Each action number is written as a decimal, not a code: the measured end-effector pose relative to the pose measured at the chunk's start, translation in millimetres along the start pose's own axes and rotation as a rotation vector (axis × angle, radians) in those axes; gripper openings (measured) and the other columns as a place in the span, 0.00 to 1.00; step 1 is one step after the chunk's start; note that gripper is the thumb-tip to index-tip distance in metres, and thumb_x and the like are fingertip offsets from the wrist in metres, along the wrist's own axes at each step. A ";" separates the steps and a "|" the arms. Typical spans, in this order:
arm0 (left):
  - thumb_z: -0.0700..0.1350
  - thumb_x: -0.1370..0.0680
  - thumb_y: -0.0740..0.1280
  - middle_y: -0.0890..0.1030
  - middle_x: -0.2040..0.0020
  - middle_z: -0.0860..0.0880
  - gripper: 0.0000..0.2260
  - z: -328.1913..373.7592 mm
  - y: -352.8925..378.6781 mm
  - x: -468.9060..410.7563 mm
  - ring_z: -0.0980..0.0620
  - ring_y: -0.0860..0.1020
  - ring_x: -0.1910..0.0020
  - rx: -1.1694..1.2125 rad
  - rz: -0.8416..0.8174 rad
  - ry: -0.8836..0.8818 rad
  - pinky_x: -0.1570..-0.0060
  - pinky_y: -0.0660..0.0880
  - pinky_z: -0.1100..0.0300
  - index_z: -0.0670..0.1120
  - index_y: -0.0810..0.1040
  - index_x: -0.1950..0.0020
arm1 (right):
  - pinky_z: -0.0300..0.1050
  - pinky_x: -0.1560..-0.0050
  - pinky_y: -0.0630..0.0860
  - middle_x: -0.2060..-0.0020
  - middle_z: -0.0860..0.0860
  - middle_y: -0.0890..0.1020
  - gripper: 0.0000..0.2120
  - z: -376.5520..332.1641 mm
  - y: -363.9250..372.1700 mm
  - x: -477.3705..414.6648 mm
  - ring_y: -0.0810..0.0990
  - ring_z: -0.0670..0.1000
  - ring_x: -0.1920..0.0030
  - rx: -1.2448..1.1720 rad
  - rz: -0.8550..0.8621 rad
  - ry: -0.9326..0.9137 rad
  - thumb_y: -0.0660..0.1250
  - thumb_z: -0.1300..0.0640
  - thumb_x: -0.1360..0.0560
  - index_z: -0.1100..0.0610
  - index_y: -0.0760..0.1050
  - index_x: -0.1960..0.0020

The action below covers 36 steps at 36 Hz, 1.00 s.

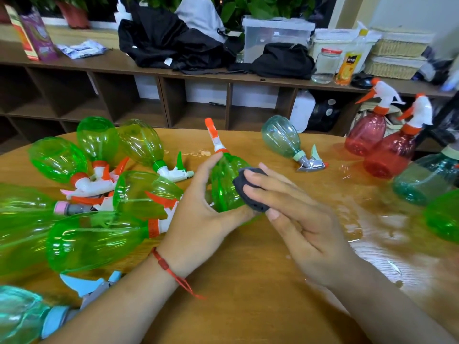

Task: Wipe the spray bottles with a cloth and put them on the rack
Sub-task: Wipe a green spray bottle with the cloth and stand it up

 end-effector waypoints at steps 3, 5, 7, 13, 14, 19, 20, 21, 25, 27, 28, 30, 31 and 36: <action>0.46 0.33 0.85 0.79 0.28 0.58 0.44 3.8 6.7 6.2 0.60 0.76 0.28 0.001 -0.027 0.038 0.30 0.72 0.63 0.52 0.69 0.20 | 0.57 0.21 0.67 0.26 0.52 0.77 0.17 10.5 -8.6 -3.0 0.70 0.55 0.21 -0.142 0.061 0.066 0.59 0.64 0.15 0.61 0.77 0.29; 0.44 0.31 0.83 0.78 0.26 0.57 0.44 8.0 17.5 13.5 0.56 0.76 0.26 0.014 -0.086 0.059 0.29 0.74 0.59 0.51 0.67 0.19 | 0.52 0.23 0.70 0.27 0.51 0.78 0.17 23.7 -14.7 -5.6 0.73 0.53 0.23 -0.312 0.115 0.172 0.58 0.64 0.14 0.60 0.76 0.28; 0.43 0.30 0.83 0.77 0.26 0.57 0.44 10.8 30.6 20.3 0.54 0.76 0.26 0.034 -0.159 0.061 0.29 0.75 0.55 0.52 0.65 0.18 | 0.45 0.28 0.74 0.29 0.51 0.80 0.18 35.2 -17.7 -5.9 0.75 0.52 0.25 -0.452 0.150 0.269 0.56 0.66 0.13 0.61 0.75 0.26; 0.63 0.30 0.82 0.76 0.26 0.62 0.48 1.4 41.1 16.1 0.61 0.74 0.26 -0.230 -0.297 0.060 0.25 0.72 0.55 0.66 0.59 0.17 | 0.47 0.25 0.72 0.31 0.51 0.82 0.18 54.5 -21.8 1.2 0.76 0.51 0.26 -0.418 0.166 0.350 0.56 0.70 0.14 0.63 0.78 0.30; 0.64 0.31 0.81 0.77 0.27 0.62 0.48 1.3 39.2 14.4 0.62 0.74 0.27 -0.278 -0.298 0.064 0.26 0.71 0.57 0.66 0.59 0.16 | 0.48 0.24 0.71 0.31 0.51 0.82 0.18 56.3 -21.4 1.2 0.76 0.51 0.26 -0.409 0.159 0.351 0.56 0.70 0.14 0.63 0.78 0.30; 0.56 0.32 0.85 0.76 0.28 0.67 0.50 5.0 34.1 15.5 0.67 0.74 0.29 -0.290 -0.237 0.064 0.28 0.72 0.63 0.65 0.59 0.17 | 0.48 0.24 0.70 0.31 0.50 0.82 0.17 54.5 -15.4 -0.7 0.75 0.50 0.25 -0.381 0.130 0.338 0.58 0.69 0.15 0.62 0.78 0.30; 0.54 0.32 0.85 0.75 0.28 0.68 0.50 6.0 34.6 16.4 0.67 0.74 0.29 -0.288 -0.233 0.066 0.29 0.72 0.64 0.65 0.59 0.17 | 0.47 0.24 0.71 0.31 0.49 0.82 0.17 52.7 -13.8 -0.6 0.75 0.50 0.25 -0.370 0.127 0.331 0.58 0.68 0.15 0.61 0.78 0.30; 0.53 0.32 0.85 0.75 0.28 0.67 0.50 6.7 35.0 16.1 0.67 0.74 0.29 -0.291 -0.228 0.072 0.29 0.72 0.64 0.64 0.59 0.17 | 0.46 0.24 0.71 0.31 0.49 0.82 0.17 50.8 -13.0 -0.3 0.75 0.50 0.25 -0.358 0.128 0.323 0.59 0.67 0.14 0.61 0.79 0.30; 0.49 0.33 0.87 0.73 0.24 0.63 0.51 6.0 24.2 8.7 0.63 0.72 0.25 -0.269 -0.155 0.072 0.24 0.71 0.55 0.62 0.62 0.17 | 0.54 0.23 0.70 0.29 0.49 0.80 0.16 34.2 -11.7 -1.0 0.74 0.50 0.24 -0.225 0.112 0.234 0.60 0.65 0.15 0.60 0.80 0.31; 0.46 0.33 0.87 0.76 0.26 0.62 0.49 3.2 16.4 5.1 0.61 0.76 0.28 -0.201 -0.122 0.036 0.25 0.73 0.52 0.61 0.65 0.18 | 0.57 0.22 0.69 0.28 0.51 0.80 0.16 19.9 -7.9 -1.6 0.73 0.52 0.23 -0.106 0.071 0.149 0.61 0.65 0.16 0.61 0.80 0.31; 0.44 0.33 0.87 0.78 0.28 0.61 0.49 2.8 13.3 3.8 0.60 0.78 0.30 -0.160 -0.111 0.023 0.27 0.74 0.53 0.60 0.66 0.18 | 0.59 0.22 0.68 0.28 0.51 0.79 0.16 13.1 -5.6 -1.4 0.72 0.53 0.22 -0.059 0.048 0.108 0.61 0.65 0.16 0.61 0.80 0.31; 0.39 0.33 0.86 0.82 0.32 0.59 0.47 2.9 6.2 1.0 0.60 0.80 0.33 -0.110 -0.078 0.015 0.31 0.76 0.59 0.57 0.67 0.19 | 0.61 0.22 0.68 0.28 0.52 0.79 0.16 2.1 -2.7 -0.6 0.70 0.55 0.21 -0.001 0.015 0.035 0.61 0.65 0.17 0.60 0.80 0.32; 0.37 0.33 0.85 0.83 0.33 0.58 0.47 3.0 3.1 -0.8 0.60 0.81 0.35 -0.094 -0.062 0.017 0.35 0.77 0.63 0.55 0.68 0.19 | 0.61 0.22 0.67 0.28 0.52 0.79 0.16 -2.3 -2.5 -0.1 0.70 0.55 0.21 0.013 0.005 0.006 0.61 0.65 0.17 0.60 0.81 0.32; 0.37 0.33 0.85 0.83 0.33 0.53 0.46 -0.5 0.8 -2.7 0.55 0.82 0.34 0.002 -0.053 0.018 0.36 0.78 0.60 0.53 0.69 0.20 | 0.63 0.22 0.67 0.28 0.54 0.79 0.17 -10.9 -1.3 0.6 0.69 0.57 0.20 0.023 -0.010 -0.074 0.62 0.67 0.19 0.61 0.79 0.32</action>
Point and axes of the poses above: each hand's wrist, its own x-axis away from the middle knuckle, its own y-axis out of the palm, z = x × y, the point moved 10 cm from there along -x, towards the middle knuckle
